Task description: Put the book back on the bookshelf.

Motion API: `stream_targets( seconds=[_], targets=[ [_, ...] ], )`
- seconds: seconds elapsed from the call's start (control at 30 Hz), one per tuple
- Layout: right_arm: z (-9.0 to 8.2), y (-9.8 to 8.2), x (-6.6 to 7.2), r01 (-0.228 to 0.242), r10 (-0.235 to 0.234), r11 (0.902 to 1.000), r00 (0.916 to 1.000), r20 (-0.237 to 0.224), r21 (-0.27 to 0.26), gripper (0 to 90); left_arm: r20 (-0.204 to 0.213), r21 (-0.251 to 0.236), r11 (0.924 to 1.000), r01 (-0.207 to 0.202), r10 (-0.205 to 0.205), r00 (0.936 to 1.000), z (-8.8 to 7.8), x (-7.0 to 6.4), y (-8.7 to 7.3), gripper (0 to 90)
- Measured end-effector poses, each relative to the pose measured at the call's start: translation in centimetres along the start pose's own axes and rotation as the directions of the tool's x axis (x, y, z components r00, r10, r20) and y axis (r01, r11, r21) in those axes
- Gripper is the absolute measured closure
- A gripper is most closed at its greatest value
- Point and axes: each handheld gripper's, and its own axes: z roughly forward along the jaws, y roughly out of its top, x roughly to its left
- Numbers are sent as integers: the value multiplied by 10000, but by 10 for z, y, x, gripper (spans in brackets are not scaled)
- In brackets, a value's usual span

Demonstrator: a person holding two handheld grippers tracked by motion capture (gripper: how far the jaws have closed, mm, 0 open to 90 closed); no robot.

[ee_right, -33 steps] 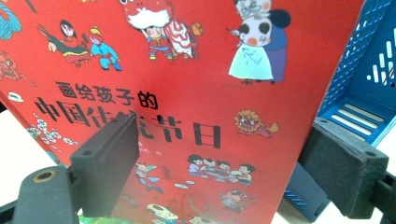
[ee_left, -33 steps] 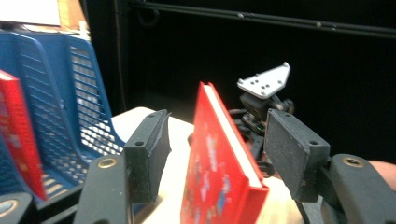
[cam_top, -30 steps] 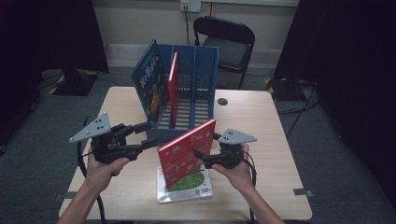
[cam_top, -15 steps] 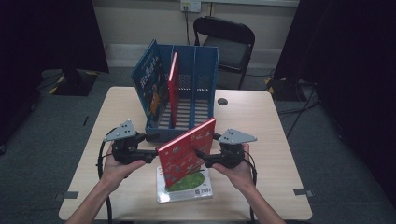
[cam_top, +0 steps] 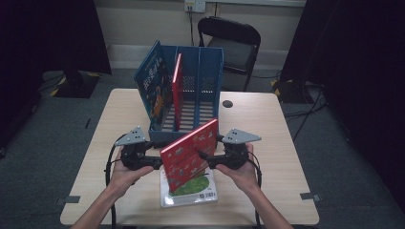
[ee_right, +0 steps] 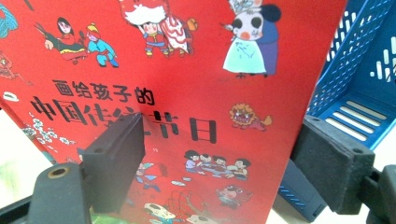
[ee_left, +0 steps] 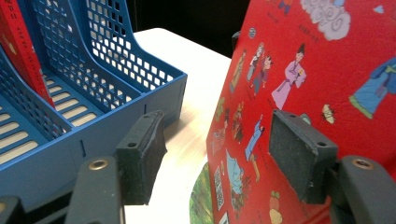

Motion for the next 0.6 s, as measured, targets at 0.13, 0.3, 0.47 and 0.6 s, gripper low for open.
stream_targets(
  seconds=[0.13, 0.3, 0.47, 0.6],
  targets=[
    [2, 1, -1, -46, 46, 10000, 9999, -114, 7, 186, 66, -5, 10000, 33, -33, 10000, 2, -1, -1, 375],
    [3, 1, -2, -4, 4, 10000, 9998, -222, -14, 186, 126, 74, 10000, -66, 65, 9999, 3, -4, 0, 388],
    [4, 1, -3, 43, -44, 10000, 9993, -358, -10, 191, 338, 158, 9993, -337, 331, 9989, 7, -12, 1, 379],
    [5, 1, -3, 2, -3, 10000, 9993, -370, -38, 196, 363, 198, 9991, -363, 356, 9987, 9, -13, 1, 357]
  ],
)
